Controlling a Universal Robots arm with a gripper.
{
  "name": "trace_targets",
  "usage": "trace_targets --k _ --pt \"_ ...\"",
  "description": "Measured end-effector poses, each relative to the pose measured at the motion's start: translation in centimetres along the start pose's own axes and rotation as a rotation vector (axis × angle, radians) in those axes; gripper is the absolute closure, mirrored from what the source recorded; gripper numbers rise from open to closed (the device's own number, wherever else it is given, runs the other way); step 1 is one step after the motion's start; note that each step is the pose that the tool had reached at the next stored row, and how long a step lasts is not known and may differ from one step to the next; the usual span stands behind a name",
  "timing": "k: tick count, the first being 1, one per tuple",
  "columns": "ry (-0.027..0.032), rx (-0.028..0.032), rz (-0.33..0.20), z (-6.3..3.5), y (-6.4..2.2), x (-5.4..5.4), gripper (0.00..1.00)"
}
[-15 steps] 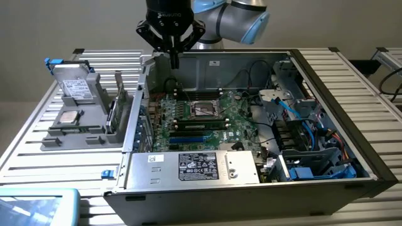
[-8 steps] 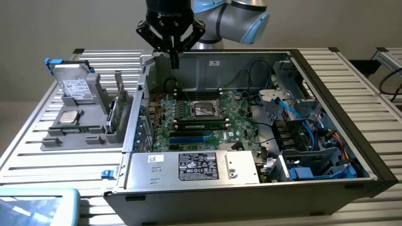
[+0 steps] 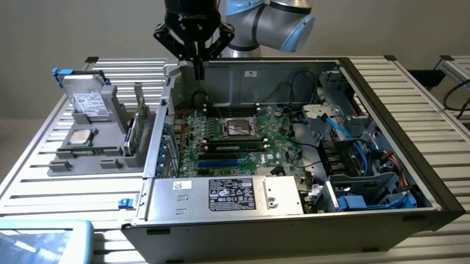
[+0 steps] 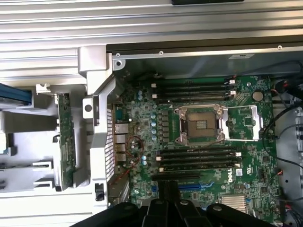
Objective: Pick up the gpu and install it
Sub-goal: 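Reach for the gpu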
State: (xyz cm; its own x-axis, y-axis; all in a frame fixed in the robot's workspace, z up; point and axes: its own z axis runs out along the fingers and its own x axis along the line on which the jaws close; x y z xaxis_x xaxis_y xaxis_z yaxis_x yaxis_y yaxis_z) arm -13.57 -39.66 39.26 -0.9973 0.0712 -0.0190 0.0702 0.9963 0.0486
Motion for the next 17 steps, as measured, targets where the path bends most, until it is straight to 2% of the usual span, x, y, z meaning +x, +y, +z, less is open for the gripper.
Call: trace_targets --k 8,17 --pt "0.0000 -0.0001 0.000 0.02 0.13 2.7 0.88" --pt "-0.0001 -0.0001 0.000 0.28 0.49 6.8 0.88"
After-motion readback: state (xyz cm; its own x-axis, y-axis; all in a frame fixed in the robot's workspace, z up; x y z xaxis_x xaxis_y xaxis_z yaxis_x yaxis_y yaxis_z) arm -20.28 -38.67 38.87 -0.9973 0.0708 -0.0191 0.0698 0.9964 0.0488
